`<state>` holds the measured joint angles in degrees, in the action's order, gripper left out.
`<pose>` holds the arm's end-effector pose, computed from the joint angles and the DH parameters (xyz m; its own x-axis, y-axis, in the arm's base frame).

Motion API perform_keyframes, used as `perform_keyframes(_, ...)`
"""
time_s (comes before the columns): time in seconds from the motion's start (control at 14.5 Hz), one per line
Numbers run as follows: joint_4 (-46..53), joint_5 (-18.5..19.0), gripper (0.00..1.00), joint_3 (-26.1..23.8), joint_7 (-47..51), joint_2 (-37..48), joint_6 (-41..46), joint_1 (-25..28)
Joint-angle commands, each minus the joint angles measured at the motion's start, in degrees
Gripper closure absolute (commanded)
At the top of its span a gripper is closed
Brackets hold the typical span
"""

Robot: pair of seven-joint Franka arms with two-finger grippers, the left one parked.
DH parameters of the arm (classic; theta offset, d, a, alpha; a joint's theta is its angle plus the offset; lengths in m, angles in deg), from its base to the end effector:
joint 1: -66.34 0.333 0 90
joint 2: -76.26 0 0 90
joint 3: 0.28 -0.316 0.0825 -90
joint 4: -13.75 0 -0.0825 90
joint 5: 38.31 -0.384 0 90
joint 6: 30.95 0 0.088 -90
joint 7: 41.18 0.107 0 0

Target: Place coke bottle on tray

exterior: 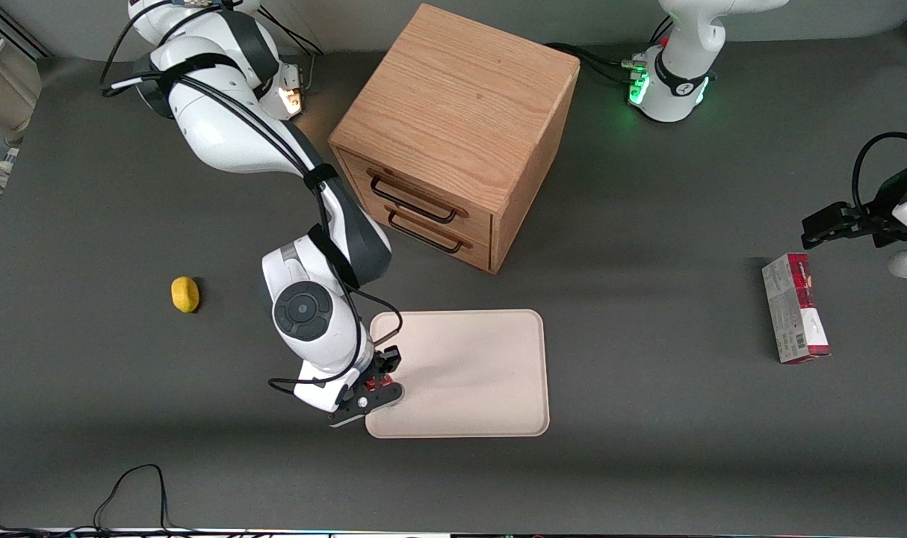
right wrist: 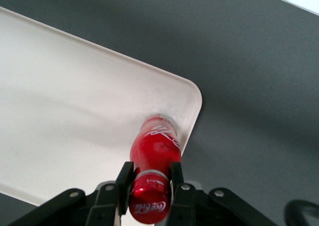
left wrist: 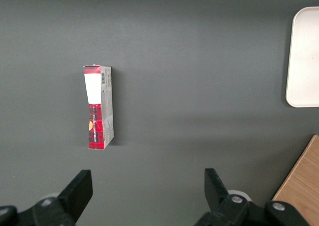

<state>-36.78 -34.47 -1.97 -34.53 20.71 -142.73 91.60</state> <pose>0.7171 0.3485 0.3191 0.9297 0.3537 0.1033 0.3527 -0.9353 0.0283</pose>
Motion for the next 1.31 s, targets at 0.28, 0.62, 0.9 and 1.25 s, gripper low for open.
perform_keyframes(0.28, 0.5, 0.8, 0.0, -0.1, 1.0, 3.5, 1.2, 0.2)
perform_keyframes(0.62, 0.2, 1.1, 0.0, 0.2, 0.9, 12.8, 15.3, -0.1)
perform_keyframes(0.9, -5.9, 0.5, 0.0, 3.6, 0.1, 22.6, 22.6, -0.6)
perform_keyframes(1.25, -20.8, -4.2, 0.0, 3.1, -0.1, 36.4, 21.7, -9.9)
